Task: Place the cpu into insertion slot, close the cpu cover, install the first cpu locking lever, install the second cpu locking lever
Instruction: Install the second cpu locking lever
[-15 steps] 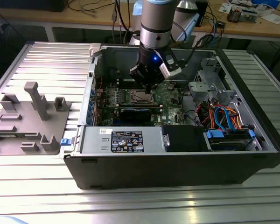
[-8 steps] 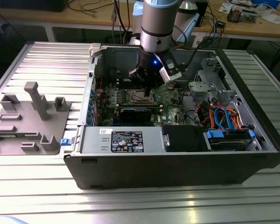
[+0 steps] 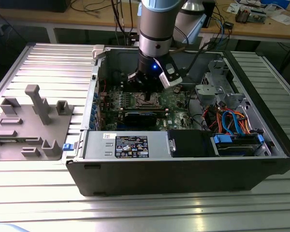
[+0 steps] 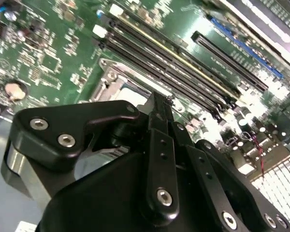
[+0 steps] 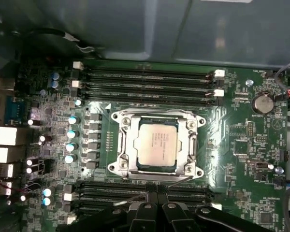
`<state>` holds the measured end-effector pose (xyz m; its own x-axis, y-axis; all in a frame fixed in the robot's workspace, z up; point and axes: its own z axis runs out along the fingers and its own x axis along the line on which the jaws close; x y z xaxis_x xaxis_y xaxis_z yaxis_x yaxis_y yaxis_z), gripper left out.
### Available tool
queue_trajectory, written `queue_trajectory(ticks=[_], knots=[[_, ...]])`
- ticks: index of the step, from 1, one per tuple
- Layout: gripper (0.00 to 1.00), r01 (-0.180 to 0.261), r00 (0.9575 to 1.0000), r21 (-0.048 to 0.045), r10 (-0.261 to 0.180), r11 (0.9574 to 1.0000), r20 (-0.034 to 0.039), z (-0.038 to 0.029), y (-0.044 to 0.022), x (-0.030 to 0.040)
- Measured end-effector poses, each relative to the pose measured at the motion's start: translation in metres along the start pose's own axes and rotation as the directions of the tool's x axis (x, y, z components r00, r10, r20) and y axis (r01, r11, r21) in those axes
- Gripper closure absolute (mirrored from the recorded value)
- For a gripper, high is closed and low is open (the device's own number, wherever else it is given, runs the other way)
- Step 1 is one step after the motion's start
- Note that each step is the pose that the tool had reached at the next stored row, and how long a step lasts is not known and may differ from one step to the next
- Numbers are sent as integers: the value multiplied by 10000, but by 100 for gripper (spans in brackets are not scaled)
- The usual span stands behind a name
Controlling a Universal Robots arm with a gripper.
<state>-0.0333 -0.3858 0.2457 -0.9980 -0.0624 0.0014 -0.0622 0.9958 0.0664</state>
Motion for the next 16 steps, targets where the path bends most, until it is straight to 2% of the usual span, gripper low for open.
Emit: queue_trajectory(ticks=[1, 5, 12, 14, 16], knots=[[89, 2, 10000, -14, -2, 10000, 2, 0, -12, 38], [89, 11, 10000, -32, -11, 10000, 1, 5, -47, 94], [89, 12, 10000, -127, -12, 9999, -10, 82, -84, 123], [89, 11, 10000, -189, -11, 9998, -5, 113, -94, 143], [89, 15, 10000, -305, -15, 9995, 2, 125, -111, 155]])
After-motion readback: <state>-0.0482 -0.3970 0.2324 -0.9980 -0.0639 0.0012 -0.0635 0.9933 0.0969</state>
